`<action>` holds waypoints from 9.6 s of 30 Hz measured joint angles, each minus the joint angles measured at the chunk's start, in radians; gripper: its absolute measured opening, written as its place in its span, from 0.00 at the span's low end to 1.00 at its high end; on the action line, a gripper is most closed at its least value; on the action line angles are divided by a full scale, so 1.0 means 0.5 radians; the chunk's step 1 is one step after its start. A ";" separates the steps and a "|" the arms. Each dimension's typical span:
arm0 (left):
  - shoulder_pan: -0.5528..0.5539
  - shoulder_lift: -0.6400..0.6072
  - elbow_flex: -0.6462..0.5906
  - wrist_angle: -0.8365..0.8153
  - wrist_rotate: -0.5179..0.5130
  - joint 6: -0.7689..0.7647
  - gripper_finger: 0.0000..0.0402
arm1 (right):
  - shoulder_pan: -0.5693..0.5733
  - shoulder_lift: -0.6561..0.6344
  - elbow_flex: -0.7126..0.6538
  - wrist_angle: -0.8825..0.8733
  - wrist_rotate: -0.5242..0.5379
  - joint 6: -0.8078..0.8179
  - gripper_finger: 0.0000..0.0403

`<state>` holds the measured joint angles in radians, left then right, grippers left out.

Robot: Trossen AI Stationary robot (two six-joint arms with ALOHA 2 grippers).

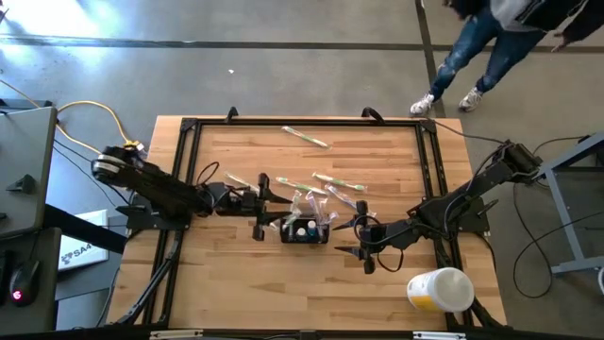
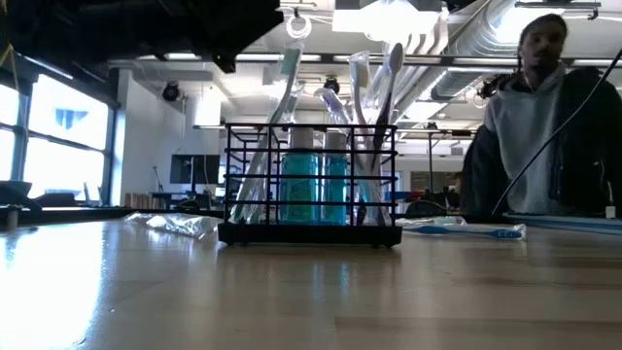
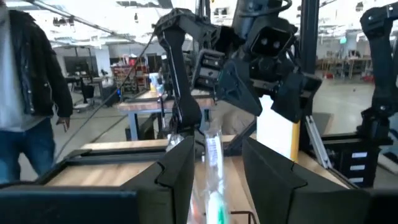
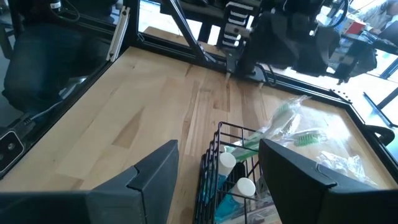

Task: Pick & Place toothbrushing station
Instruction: Put the blue toothbrush into the wire organizer

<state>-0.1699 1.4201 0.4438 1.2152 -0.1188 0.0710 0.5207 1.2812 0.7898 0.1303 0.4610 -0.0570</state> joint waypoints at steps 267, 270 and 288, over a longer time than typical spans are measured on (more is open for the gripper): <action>-0.539 -0.076 1.183 -1.560 -0.478 0.164 0.01 | 0.553 0.116 -0.001 0.570 1.746 -0.634 0.66; -0.648 -0.239 1.183 -1.805 -0.659 0.005 0.01 | 0.557 0.116 -0.001 0.545 1.798 -0.629 0.65; -0.773 -0.488 0.885 -2.160 -1.269 -0.363 0.01 | 0.451 0.117 -0.001 0.430 1.794 -0.402 0.64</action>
<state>-0.5563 1.1760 0.8862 0.1352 -0.7533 -0.1104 0.7460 1.3396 0.7895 0.3454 1.3581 -0.2579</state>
